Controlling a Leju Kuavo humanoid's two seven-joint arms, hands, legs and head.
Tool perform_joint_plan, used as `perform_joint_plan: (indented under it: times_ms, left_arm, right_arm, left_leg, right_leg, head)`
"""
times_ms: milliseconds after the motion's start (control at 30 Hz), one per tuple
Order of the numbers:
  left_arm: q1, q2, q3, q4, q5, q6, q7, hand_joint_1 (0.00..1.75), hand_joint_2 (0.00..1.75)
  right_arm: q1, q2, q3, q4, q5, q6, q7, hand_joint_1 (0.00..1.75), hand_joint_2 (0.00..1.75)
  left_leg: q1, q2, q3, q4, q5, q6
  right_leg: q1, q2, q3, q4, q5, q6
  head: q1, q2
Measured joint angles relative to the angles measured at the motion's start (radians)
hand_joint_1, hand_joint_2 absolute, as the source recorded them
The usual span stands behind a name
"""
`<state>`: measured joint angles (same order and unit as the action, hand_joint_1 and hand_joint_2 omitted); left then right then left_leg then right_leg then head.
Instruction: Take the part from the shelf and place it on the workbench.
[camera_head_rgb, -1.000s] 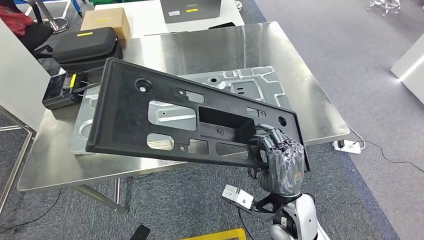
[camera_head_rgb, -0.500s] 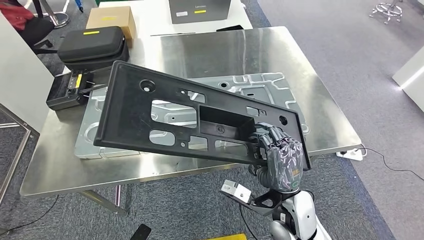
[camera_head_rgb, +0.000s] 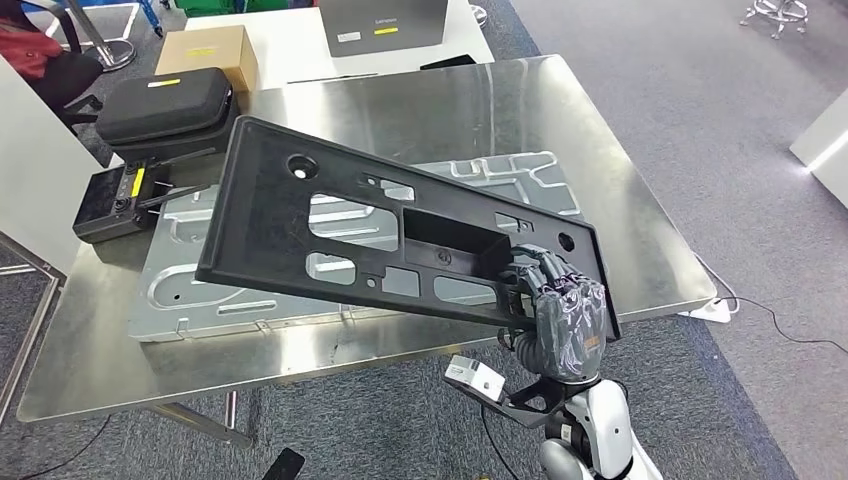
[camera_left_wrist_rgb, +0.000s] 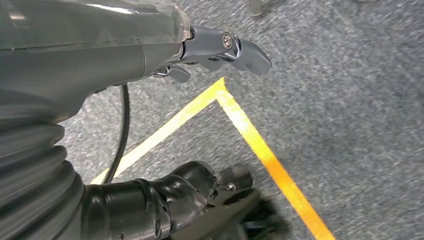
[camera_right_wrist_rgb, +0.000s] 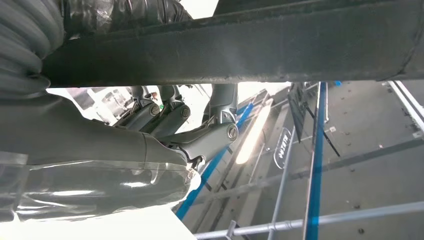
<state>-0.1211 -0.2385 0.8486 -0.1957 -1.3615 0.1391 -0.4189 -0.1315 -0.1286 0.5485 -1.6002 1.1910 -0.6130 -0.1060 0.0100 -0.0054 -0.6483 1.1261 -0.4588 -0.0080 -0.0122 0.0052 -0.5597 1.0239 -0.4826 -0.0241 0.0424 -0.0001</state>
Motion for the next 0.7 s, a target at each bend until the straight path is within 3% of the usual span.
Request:
perform_joint_plan:
  times_ms: [67,167,233,267,333,367,400,433,500,533,600,700]
  left_arm:
    - [-0.002,0.000,0.000,0.000,0.000,0.000,0.000,0.00,1.75]
    - [-0.001,0.000,-0.001,0.000,0.000,0.000,0.000,0.00,1.75]
    - [-0.002,-0.001,-0.001,0.000,0.000,0.001,0.000,0.00,1.75]
    - [-0.004,-0.001,-0.001,0.000,0.000,0.001,0.000,0.00,1.75]
    - [-0.005,-0.001,-0.001,0.000,0.000,0.001,0.000,0.00,1.75]
    - [-0.005,-0.001,-0.001,0.000,0.000,0.000,0.000,0.00,1.75]
    - [-0.004,-0.001,-0.001,0.000,0.000,0.000,0.000,0.00,1.75]
    - [-0.003,-0.001,-0.001,0.000,0.000,0.000,0.000,0.00,1.75]
    - [-0.003,-0.002,-0.001,0.000,0.003,0.000,0.001,0.00,1.75]
    - [-0.004,-0.002,-0.001,0.000,0.004,0.002,0.004,0.00,1.75]
    - [-0.006,-0.002,-0.001,0.000,0.008,0.005,0.012,0.00,1.75]
    - [-0.007,-0.002,-0.001,0.000,0.011,0.011,0.017,0.00,1.75]
  right_arm:
    - [-0.001,0.000,0.000,0.000,0.000,0.000,0.000,1.75,1.75]
    - [-0.001,0.000,0.000,0.000,0.000,0.000,0.000,1.75,1.75]
    - [-0.004,0.000,-0.002,0.000,0.000,0.000,0.000,1.75,1.75]
    - [-0.005,0.000,-0.003,0.000,-0.001,0.000,0.000,1.75,1.75]
    - [-0.004,0.000,-0.004,0.003,-0.001,0.000,0.000,1.75,1.75]
    - [-0.003,0.000,-0.005,0.005,-0.001,0.001,0.000,1.75,1.75]
    - [-0.002,0.000,-0.005,0.007,-0.001,0.001,0.000,1.75,1.75]
    - [-0.001,0.000,-0.006,0.009,-0.001,0.001,0.000,1.75,1.75]
    - [-0.002,0.000,-0.007,0.010,-0.001,0.001,0.000,1.75,1.75]
    - [-0.003,0.000,-0.007,0.010,-0.001,0.001,0.000,1.75,1.75]
    - [-0.004,0.000,-0.007,0.011,-0.002,0.001,0.000,1.75,1.75]
    - [-0.002,0.000,-0.008,0.011,-0.002,0.001,0.000,1.75,1.75]
  left_leg:
    - [-0.004,0.000,0.036,-0.089,0.027,0.010]
    - [-0.004,-0.001,0.045,-0.109,0.020,0.027]
    - [0.000,-0.001,0.056,-0.120,0.020,0.038]
    - [0.001,0.000,0.061,-0.124,0.019,0.043]
    - [0.000,0.000,0.067,-0.124,0.013,0.050]
    - [-0.001,0.000,0.070,-0.123,0.009,0.051]
    - [-0.001,-0.001,0.075,-0.122,0.004,0.051]
    - [-0.001,-0.001,0.082,-0.120,-0.001,0.050]
    - [-0.001,-0.003,0.096,-0.117,-0.014,0.046]
    - [-0.003,-0.003,0.100,-0.114,-0.020,0.042]
    - [-0.006,-0.004,0.099,-0.110,-0.028,0.033]
    - [-0.008,-0.002,0.098,-0.104,-0.041,0.019]
  right_leg:
    - [0.003,0.001,0.004,0.001,-0.008,0.009]
    - [0.005,0.000,0.004,-0.002,-0.013,0.024]
    - [0.003,-0.001,-0.008,0.032,-0.034,0.034]
    - [0.001,-0.002,-0.032,0.079,-0.056,0.038]
    - [0.000,-0.002,-0.109,0.211,-0.103,0.044]
    - [-0.001,-0.002,-0.144,0.261,-0.111,0.046]
    - [-0.001,-0.002,-0.163,0.279,-0.099,0.046]
    - [-0.001,-0.002,-0.160,0.254,-0.068,0.045]
    - [0.000,-0.003,-0.114,0.132,0.014,0.037]
    - [0.002,-0.003,-0.089,0.073,0.039,0.032]
    - [0.007,-0.001,-0.068,0.023,0.045,0.024]
    - [0.002,0.001,-0.062,0.013,0.040,0.011]
  head:
    - [0.000,0.000]
    - [0.000,0.000]
    - [0.001,0.000]
    - [0.001,0.000]
    - [0.001,0.000]
    - [0.001,0.000]
    - [0.001,0.000]
    - [0.001,0.000]
    - [0.002,0.000]
    - [0.001,0.000]
    - [0.001,0.000]
    - [0.000,0.000]
